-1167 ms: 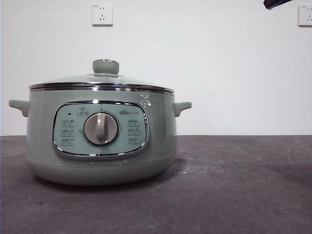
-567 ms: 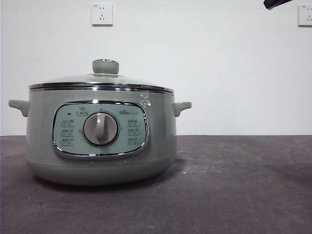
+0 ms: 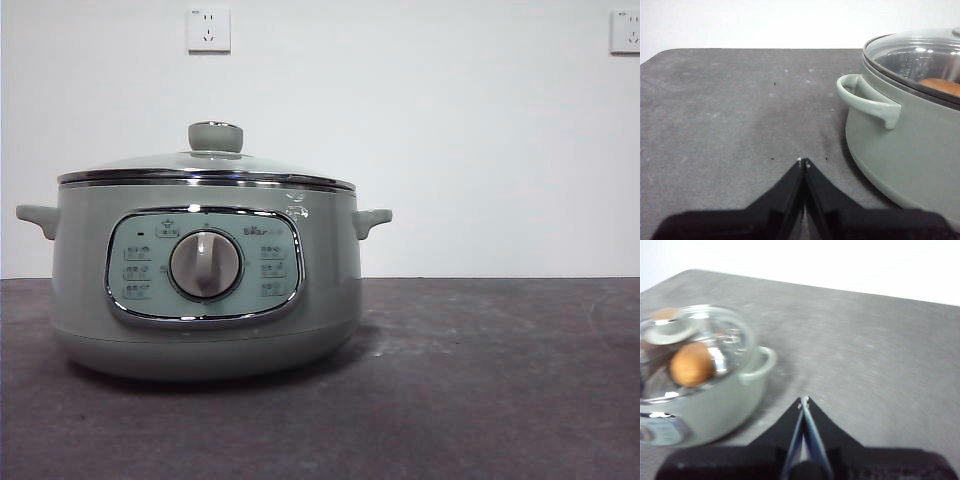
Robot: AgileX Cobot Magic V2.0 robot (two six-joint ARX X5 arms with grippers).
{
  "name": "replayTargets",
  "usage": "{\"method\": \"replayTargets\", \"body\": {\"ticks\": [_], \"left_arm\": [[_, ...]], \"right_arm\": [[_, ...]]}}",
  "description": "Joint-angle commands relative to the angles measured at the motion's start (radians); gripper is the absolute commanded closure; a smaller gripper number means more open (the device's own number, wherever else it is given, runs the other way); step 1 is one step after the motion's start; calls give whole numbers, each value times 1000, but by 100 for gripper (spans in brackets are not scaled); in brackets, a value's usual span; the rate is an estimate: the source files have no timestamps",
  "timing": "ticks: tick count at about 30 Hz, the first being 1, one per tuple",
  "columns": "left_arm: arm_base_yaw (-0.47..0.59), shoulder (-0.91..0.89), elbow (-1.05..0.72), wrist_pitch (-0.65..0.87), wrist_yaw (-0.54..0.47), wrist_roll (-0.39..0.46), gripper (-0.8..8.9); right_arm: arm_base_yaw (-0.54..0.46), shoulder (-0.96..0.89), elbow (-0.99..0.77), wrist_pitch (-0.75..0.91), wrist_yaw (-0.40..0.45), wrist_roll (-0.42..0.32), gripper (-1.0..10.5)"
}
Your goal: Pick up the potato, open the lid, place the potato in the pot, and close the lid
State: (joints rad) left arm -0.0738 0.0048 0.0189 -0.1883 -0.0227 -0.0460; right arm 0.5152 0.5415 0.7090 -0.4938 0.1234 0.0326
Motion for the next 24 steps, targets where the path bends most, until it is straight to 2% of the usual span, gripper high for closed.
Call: {"method": "replayTargets", "body": {"ticks": [1, 5, 8, 16, 24], "left_arm": [[3, -3, -16, 2, 1, -6, 817], [3, -3, -16, 2, 1, -6, 817], [3, -3, -16, 2, 1, -6, 817], [3, -3, -16, 2, 1, -6, 817], [3, -3, -16, 2, 1, -6, 817]], "right_arm": [[-96, -74, -92, 42, -98, -14, 946], [-235, -227, -290, 211, -161, -31, 946], [-278, -298, -375, 256, -209, -34, 946], [-338, -445, -564, 309, -229, -42, 946], [-345, -520, -675, 362, -230, -24, 946]]}}
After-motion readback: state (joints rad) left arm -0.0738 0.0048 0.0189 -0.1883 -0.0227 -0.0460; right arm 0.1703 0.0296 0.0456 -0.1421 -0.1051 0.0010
